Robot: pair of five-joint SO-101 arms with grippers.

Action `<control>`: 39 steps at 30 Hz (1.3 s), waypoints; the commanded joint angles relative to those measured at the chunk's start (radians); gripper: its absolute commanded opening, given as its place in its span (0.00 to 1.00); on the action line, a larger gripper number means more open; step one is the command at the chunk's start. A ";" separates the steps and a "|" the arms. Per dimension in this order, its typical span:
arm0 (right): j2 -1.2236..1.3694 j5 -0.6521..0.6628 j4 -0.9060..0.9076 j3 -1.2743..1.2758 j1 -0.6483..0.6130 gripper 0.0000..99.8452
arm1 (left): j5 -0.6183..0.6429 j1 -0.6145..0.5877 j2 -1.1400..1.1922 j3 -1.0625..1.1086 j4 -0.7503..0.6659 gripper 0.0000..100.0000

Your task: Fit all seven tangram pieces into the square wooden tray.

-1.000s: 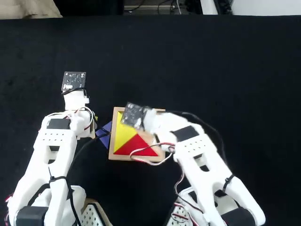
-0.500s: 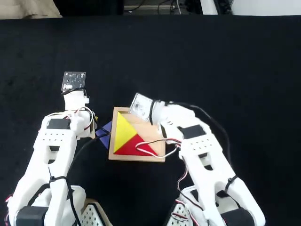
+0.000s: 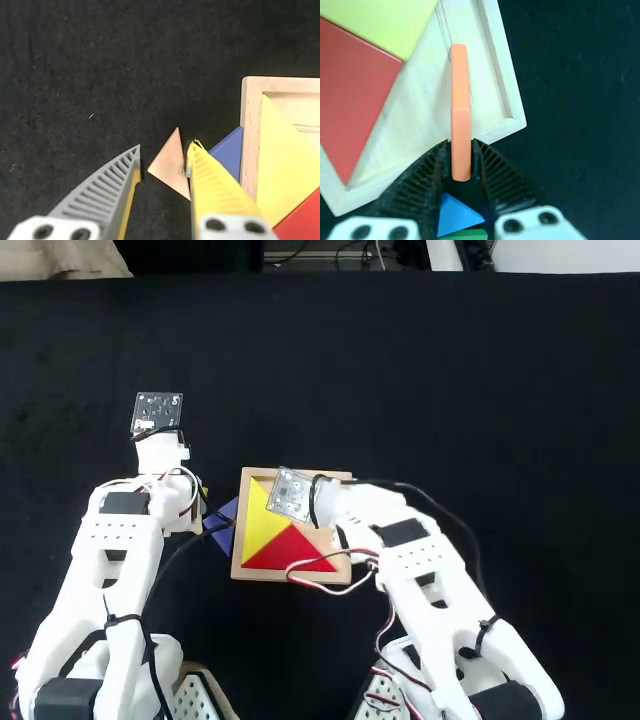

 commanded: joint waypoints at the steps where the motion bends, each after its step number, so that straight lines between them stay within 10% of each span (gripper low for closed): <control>1: -0.010 0.014 -0.011 0.022 -0.035 0.02 | 0.009 -0.008 -0.002 -0.004 -0.015 0.16; 6: -0.016 0.014 -0.011 0.061 -0.041 0.19 | 0.009 -0.008 -0.002 -0.002 -0.015 0.16; 26: -0.056 0.080 0.454 -0.260 -0.043 0.14 | 0.009 -0.008 -0.002 0.021 -0.058 0.16; 39: 0.050 -0.038 0.212 -0.295 -0.005 0.01 | 0.009 -0.010 -0.002 0.021 -0.057 0.16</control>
